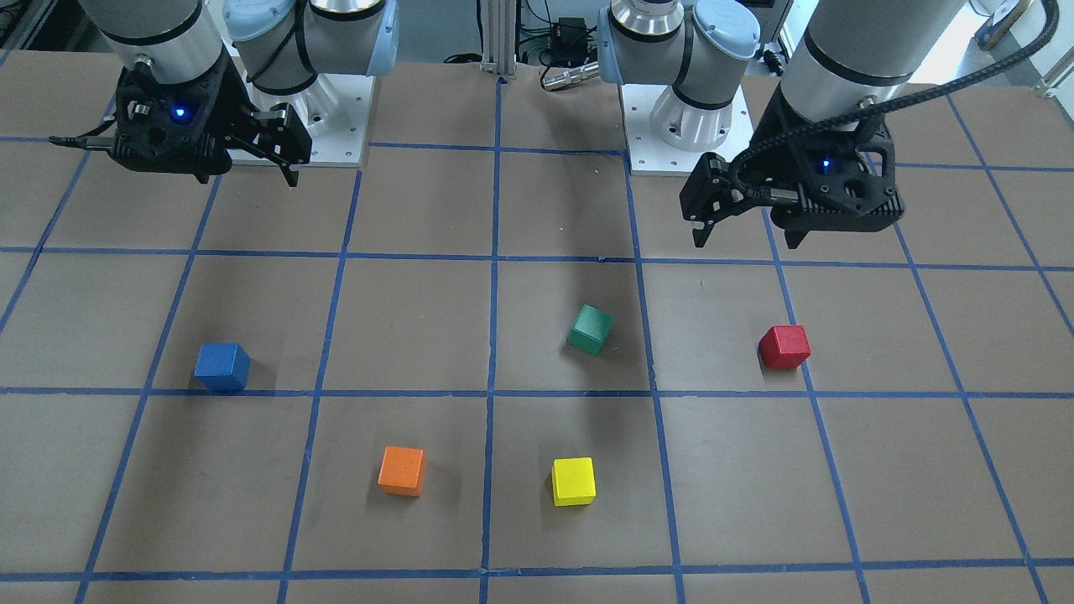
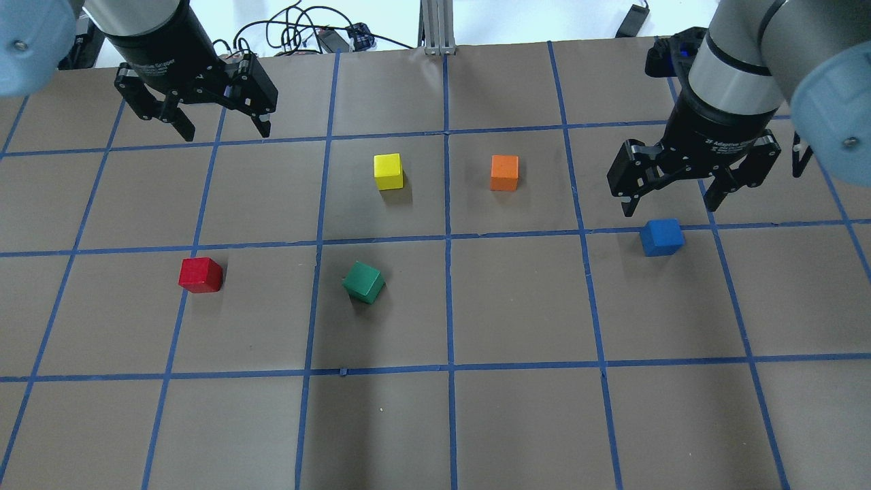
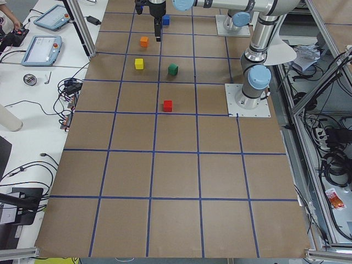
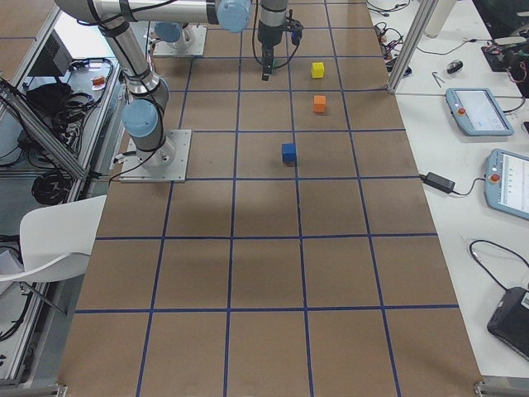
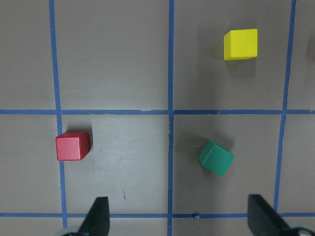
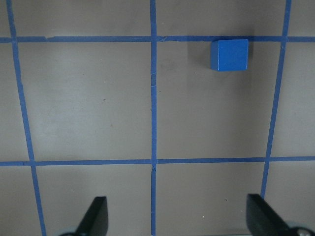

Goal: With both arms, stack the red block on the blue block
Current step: 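Move the left gripper down toward the red cube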

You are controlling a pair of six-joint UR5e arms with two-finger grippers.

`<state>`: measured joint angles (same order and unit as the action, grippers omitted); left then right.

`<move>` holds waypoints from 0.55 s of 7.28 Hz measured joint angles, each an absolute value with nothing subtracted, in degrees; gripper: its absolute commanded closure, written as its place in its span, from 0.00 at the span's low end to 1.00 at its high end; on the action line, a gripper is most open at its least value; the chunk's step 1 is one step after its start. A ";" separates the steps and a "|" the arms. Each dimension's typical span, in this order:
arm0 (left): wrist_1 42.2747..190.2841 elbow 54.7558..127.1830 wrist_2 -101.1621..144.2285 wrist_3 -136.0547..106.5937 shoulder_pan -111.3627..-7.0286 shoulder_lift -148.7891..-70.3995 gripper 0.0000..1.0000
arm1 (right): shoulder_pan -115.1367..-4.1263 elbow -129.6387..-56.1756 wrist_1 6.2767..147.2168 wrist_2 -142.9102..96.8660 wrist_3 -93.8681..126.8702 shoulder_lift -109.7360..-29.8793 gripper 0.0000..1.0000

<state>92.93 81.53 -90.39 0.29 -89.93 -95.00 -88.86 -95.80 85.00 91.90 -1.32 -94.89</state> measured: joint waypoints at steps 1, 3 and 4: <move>92.55 81.65 -90.48 0.39 -90.31 -95.00 0.00 | -88.86 -95.80 84.99 91.87 -1.32 -94.89 0.00; 91.79 82.07 -90.40 0.29 -90.81 -94.84 0.00 | -88.86 -95.80 84.99 92.00 -1.32 -94.84 0.00; 91.71 82.23 -90.46 0.40 -90.84 -94.81 0.00 | -88.86 -95.80 84.99 92.11 -1.32 -94.84 0.00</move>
<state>91.71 82.23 -90.46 0.40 -90.84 -94.81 -88.86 -95.80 84.99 92.11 -1.32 -94.84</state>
